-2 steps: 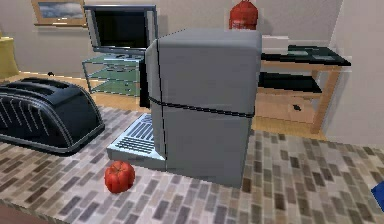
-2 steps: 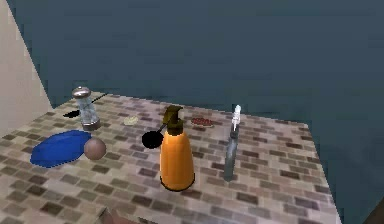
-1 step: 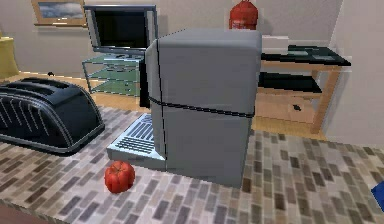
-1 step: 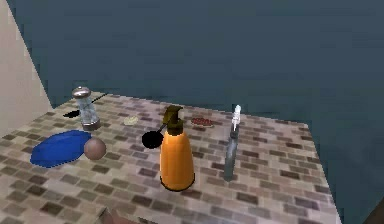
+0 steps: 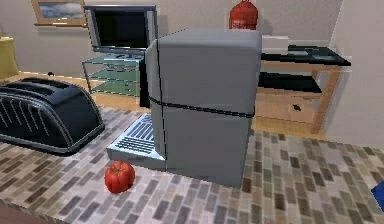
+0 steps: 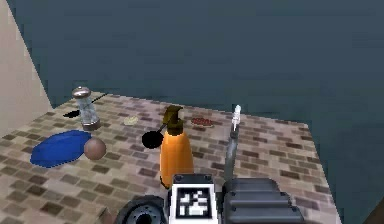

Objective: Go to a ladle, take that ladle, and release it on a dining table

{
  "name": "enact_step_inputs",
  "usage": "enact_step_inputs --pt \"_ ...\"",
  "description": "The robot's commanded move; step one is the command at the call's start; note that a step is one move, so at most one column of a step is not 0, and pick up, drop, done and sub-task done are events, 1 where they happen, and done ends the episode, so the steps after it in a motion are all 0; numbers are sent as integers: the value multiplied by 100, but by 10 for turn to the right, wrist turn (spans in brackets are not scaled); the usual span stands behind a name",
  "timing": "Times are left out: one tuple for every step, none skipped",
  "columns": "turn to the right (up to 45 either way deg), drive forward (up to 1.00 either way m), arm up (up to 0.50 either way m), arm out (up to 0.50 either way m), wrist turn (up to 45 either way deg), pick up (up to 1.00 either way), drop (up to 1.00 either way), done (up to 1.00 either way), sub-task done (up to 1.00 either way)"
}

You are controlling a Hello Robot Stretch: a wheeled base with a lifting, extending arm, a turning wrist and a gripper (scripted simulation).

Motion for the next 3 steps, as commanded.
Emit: enact_step_inputs --pt "0 0 0 30 0 0 0 0 0" --pt "0 0 0 0 450 0 0 0 0" --pt "0 0 0 0 450 0 0 0 0"
